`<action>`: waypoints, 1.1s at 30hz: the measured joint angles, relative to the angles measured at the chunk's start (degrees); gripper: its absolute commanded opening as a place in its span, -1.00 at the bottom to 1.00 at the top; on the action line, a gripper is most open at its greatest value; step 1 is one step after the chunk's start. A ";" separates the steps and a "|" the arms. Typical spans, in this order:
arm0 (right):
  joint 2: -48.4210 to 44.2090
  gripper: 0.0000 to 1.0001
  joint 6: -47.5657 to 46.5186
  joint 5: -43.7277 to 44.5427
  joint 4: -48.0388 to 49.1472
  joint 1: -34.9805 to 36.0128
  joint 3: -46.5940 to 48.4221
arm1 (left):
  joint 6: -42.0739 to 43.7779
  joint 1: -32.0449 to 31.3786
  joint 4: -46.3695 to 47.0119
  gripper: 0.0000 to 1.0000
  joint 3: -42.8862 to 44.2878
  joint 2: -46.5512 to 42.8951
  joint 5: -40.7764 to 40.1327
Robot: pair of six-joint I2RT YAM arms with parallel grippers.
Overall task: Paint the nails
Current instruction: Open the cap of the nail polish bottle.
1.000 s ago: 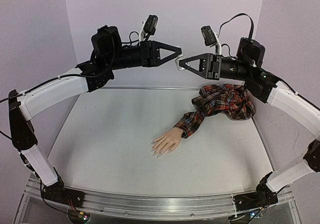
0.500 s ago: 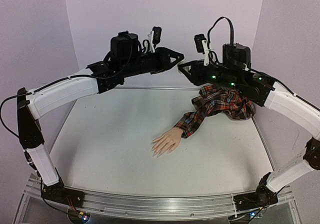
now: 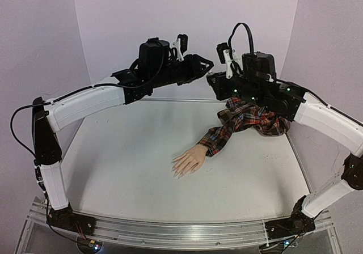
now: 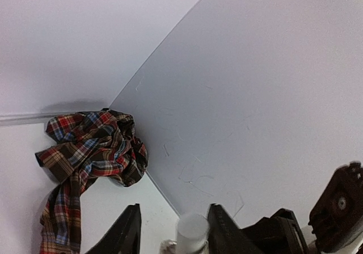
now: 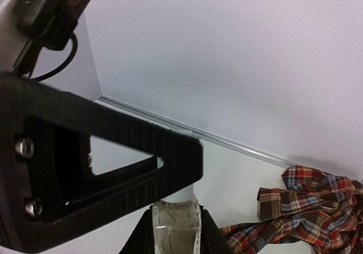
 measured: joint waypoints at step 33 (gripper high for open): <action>-4.33 -1.00 19.38 -71.81 18.39 -12.53 -6.11 | -5.09 3.01 25.23 -0.06 -14.85 -10.63 43.47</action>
